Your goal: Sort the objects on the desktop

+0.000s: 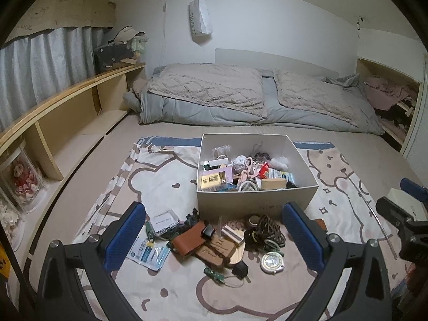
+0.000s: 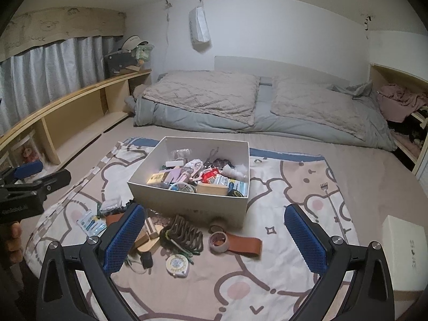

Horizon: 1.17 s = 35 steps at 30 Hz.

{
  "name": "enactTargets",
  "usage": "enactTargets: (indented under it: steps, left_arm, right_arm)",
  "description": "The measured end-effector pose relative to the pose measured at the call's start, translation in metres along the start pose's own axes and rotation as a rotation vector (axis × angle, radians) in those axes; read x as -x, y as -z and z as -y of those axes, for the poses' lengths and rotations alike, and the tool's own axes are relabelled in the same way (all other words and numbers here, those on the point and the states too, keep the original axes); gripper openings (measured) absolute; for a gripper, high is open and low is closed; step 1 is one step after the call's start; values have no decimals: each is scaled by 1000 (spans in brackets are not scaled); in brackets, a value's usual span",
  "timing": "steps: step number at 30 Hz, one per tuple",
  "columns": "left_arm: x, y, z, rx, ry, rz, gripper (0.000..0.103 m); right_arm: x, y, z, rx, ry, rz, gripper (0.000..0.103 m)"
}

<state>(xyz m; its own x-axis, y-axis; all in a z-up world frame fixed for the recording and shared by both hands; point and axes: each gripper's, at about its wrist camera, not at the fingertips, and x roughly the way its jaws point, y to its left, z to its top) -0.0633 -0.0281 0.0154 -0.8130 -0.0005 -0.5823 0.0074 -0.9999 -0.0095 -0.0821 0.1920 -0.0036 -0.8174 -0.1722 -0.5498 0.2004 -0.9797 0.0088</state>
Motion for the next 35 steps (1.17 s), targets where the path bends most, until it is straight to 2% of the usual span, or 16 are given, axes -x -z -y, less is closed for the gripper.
enactTargets:
  steps: [10, 15, 35]
  left_arm:
    - [11, 13, 3, -25, -12, 19, 103]
    - [10, 17, 2, -18, 0, 3, 103]
    - [12, 19, 7, -43, -11, 14, 103]
  right_arm:
    - [8, 9, -9, 30, 11, -1, 103]
    - [9, 12, -8, 33, 26, -7, 103]
    - [10, 13, -4, 23, 30, -11, 103]
